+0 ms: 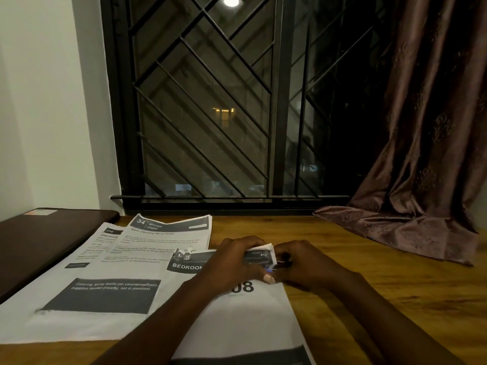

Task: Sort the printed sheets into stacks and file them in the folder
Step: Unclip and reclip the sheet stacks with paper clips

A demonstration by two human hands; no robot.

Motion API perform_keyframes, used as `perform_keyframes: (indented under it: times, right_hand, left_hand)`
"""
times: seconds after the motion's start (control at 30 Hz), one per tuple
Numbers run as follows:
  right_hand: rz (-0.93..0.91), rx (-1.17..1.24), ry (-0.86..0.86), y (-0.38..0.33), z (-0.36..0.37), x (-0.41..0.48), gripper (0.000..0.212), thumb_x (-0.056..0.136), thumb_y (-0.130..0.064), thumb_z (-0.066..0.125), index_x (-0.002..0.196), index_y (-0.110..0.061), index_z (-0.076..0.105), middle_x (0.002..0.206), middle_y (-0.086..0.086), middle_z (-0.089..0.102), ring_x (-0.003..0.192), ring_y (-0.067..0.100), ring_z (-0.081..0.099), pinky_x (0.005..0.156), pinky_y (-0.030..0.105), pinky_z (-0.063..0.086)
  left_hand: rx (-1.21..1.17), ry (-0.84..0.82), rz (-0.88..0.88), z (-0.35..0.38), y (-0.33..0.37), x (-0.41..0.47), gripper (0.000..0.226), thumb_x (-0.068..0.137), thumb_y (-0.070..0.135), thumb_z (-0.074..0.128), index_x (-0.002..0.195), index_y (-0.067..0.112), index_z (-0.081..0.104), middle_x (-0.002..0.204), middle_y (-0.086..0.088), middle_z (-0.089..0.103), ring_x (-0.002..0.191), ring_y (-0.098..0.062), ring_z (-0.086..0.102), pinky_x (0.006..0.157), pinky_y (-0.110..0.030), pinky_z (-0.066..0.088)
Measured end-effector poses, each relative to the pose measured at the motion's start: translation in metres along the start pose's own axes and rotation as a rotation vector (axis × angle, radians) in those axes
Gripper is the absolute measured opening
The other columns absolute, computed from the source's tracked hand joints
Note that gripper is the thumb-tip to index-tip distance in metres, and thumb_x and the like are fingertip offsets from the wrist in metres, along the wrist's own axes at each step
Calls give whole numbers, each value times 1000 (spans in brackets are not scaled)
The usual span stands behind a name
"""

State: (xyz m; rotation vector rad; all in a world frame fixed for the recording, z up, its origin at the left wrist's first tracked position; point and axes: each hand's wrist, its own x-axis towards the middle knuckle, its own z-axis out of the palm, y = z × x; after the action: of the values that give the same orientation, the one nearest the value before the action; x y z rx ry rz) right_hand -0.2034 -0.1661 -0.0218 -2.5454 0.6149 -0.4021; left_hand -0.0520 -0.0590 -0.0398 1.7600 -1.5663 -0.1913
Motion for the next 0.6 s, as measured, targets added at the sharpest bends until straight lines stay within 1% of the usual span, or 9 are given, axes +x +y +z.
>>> perform_keyframes:
  times: [0.07, 0.13, 0.17, 0.2, 0.27, 0.3, 0.4, 0.47, 0.6]
  right_hand:
    - [36, -37, -89, 4, -10, -2, 29, 74, -28, 79, 100, -24, 69, 90, -16, 65, 80, -1, 57, 71, 19, 48]
    - [90, -69, -114, 14, -19, -4, 31, 74, -24, 79, 104, -24, 69, 94, -15, 63, 86, 4, 57, 77, 22, 49]
    - [128, -69, -93, 21, -22, -6, 33, 74, -24, 79, 105, -23, 69, 96, -12, 64, 86, 6, 59, 78, 24, 51]
    - [167, -47, -47, 29, -25, -7, 32, 74, -23, 80, 104, -21, 69, 93, -8, 66, 78, 6, 61, 72, 23, 52]
    - [255, 11, 90, 45, -23, -8, 24, 76, -22, 78, 97, -18, 69, 80, -2, 68, 58, 5, 60, 56, 21, 50]
    - [286, 9, 170, 53, -20, -7, 19, 77, -23, 77, 93, -18, 68, 77, -2, 67, 57, 5, 59, 55, 21, 49]
    - [321, -23, 372, 68, -8, 2, 15, 77, -32, 76, 89, -27, 68, 83, -10, 65, 71, 4, 59, 65, 23, 49]
    - [341, -47, 475, 73, -5, 9, 16, 78, -34, 74, 92, -27, 70, 89, -7, 67, 76, 6, 60, 70, 29, 53]
    - [383, -286, 524, 68, 1, 20, 35, 82, -33, 69, 115, -23, 64, 114, 1, 64, 99, 14, 58, 88, 33, 51]
  left_hand:
    - [-31, 19, -6, -3, 2, 0, 33, 73, 38, 80, 104, 35, 67, 99, 13, 70, 89, -2, 64, 77, -25, 56]
    - [-20, 47, -10, -3, 5, 2, 18, 79, 34, 75, 97, 32, 70, 93, 13, 70, 85, -1, 63, 77, -26, 54]
    - [-1, 65, -16, -2, 6, 2, 11, 82, 31, 73, 92, 31, 70, 90, 13, 70, 84, -1, 63, 77, -27, 54]
    - [7, 84, -22, -1, 8, 2, 5, 84, 28, 71, 87, 31, 69, 88, 12, 70, 83, -2, 63, 76, -26, 52]
    - [30, 126, -21, 2, 12, 1, 12, 87, 26, 67, 79, 33, 63, 86, 11, 68, 81, -4, 62, 72, -21, 48]
    - [61, 136, -8, 3, 13, 0, 14, 88, 25, 66, 78, 34, 61, 86, 10, 68, 81, -5, 62, 70, -20, 47]
    - [126, 174, 41, 7, 14, -1, 10, 89, 24, 64, 82, 31, 63, 86, 7, 70, 79, -6, 62, 73, -25, 52]
    - [109, 208, 50, 6, 13, -1, 7, 90, 23, 63, 90, 29, 67, 88, 8, 69, 80, -5, 62, 74, -24, 52]
    - [72, 212, 56, 4, 9, 1, 9, 91, 23, 63, 96, 29, 67, 89, 13, 65, 84, -3, 60, 77, -21, 51]
